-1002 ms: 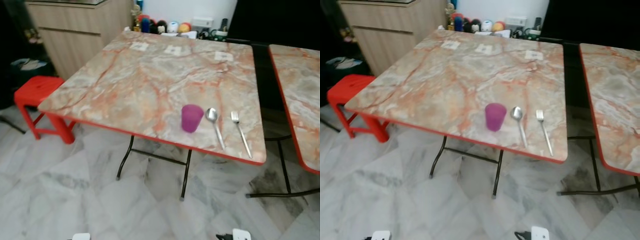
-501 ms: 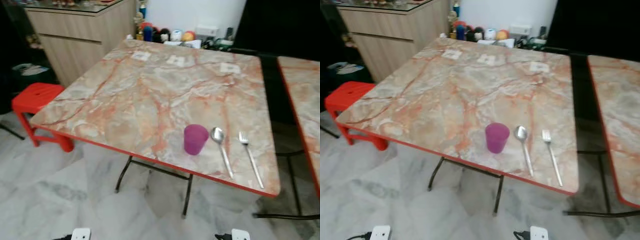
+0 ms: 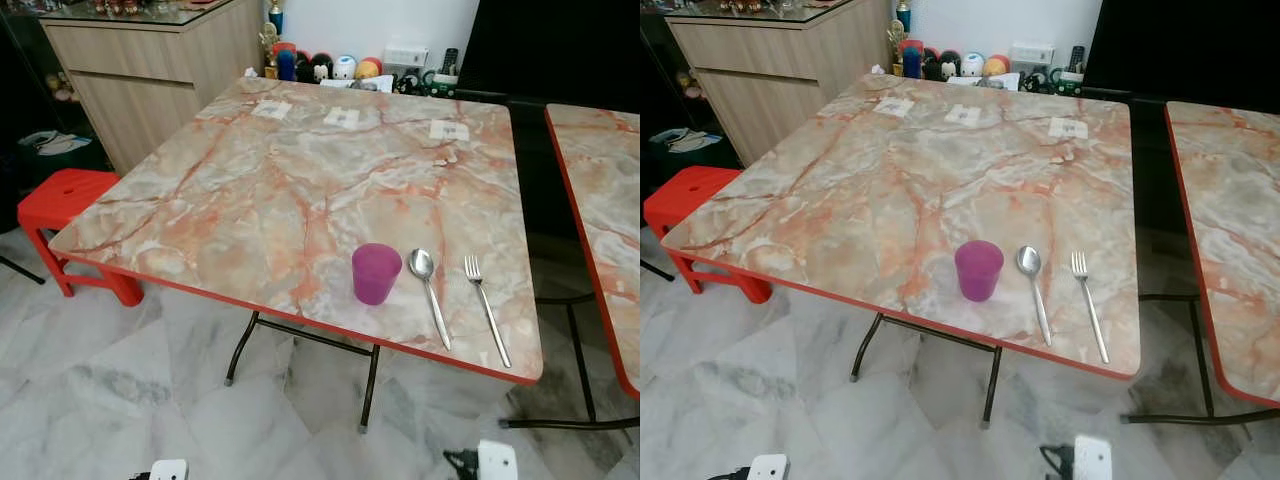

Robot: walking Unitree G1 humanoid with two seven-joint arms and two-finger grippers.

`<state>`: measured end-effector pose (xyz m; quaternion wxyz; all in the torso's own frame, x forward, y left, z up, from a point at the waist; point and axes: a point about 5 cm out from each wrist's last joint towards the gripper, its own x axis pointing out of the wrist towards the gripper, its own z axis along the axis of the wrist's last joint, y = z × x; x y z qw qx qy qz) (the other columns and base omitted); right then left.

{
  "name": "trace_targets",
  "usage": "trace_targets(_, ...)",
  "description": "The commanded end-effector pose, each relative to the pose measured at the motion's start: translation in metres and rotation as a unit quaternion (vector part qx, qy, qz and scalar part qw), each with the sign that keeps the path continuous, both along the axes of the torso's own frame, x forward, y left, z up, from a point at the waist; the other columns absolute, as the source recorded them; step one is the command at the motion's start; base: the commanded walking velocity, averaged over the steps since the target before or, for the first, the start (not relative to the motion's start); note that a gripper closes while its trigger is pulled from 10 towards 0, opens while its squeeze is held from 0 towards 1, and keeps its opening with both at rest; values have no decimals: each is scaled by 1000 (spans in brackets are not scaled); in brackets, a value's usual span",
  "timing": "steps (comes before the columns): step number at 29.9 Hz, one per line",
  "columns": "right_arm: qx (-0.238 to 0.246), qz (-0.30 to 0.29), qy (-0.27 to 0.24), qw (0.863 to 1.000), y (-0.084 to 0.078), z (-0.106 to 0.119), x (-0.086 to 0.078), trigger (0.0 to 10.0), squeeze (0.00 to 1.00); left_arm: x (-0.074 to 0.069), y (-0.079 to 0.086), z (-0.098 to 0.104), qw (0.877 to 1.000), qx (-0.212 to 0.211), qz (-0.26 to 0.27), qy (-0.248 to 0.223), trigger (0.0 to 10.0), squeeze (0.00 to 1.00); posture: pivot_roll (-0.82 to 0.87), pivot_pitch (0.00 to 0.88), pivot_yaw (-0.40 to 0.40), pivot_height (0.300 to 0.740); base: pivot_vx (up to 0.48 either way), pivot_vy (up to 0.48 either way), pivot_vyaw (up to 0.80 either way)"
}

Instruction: Setting the table

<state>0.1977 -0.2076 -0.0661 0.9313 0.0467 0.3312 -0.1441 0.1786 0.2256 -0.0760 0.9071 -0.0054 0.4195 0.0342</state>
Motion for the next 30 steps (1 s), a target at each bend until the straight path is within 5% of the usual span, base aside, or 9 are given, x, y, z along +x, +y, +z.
trace_targets(1, -14, -34, -42, 998, -9, 8, 4, 10000, 0, -8, 1, -4, 1000, 0, 8, 14, 10000, 0, -2, 92, -27, 740, 0, 0, 0)
trace_targets(6, -57, -87, -149, 983, -28, 36, 10, 10000, 0, -9, 1, -4, 1000, 0, 4, 15, 10000, 0, -22, 85, -30, 740, 0, 0, 0)
trace_targets(12, -86, -194, -174, 962, -42, 56, -12, 10000, 0, -9, 1, -4, 1000, 0, 3, 15, 10000, 0, -25, 74, -37, 740, 0, 0, 0)
trace_targets(20, -129, -179, -224, 949, -39, 92, -18, 10000, 0, -10, 2, -4, 1000, 2, 2, 16, 10000, 0, -34, 63, -37, 740, 0, 0, 0)
trace_targets(26, -153, -148, -274, 938, -35, 132, -2, 10000, 0, -10, 2, -5, 1000, 3, -2, 18, 10000, 0, -47, 53, -31, 740, 0, 0, 0)
trace_targets(28, -118, -94, -324, 934, -22, 157, 33, 10000, 0, -11, 2, -5, 1000, 5, -5, 19, 10000, 0, -50, 47, -29, 740, 0, 0, 0)
trace_targets(30, -111, -76, -331, 934, -19, 161, 41, 10000, 39, -11, 2, -5, 1000, 5, -6, 19, 10000, 0, -47, 45, -31, 740, 0, 0, 0)
